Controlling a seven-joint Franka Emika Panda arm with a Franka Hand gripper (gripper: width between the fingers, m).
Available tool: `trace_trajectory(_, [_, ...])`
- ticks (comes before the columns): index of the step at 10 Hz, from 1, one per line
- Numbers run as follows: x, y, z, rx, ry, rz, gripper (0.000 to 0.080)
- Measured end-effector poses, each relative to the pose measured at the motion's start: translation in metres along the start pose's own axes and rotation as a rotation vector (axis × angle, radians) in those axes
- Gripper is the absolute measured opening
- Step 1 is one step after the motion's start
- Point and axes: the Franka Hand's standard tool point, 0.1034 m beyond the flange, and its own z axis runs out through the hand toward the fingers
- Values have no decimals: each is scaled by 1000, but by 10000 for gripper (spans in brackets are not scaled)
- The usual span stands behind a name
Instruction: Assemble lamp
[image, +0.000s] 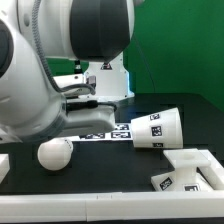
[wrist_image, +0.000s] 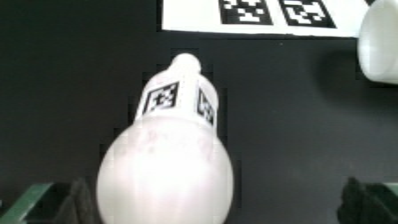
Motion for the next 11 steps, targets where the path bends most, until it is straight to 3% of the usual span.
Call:
trace_trajectory(3, [7,11,12,-10,20,18,698])
trace_trajectory(4, [10,14,14,0,23,16,698])
trace_trajectory(5, [10,9,13,42,31,-5,698])
trace_trajectory(8, [12,8,15,44,29,-12,698])
trace_trajectory(10, [19,24,33,43,-2,15,698])
trace_trajectory(11, [19,25,37,39,-9,27,698])
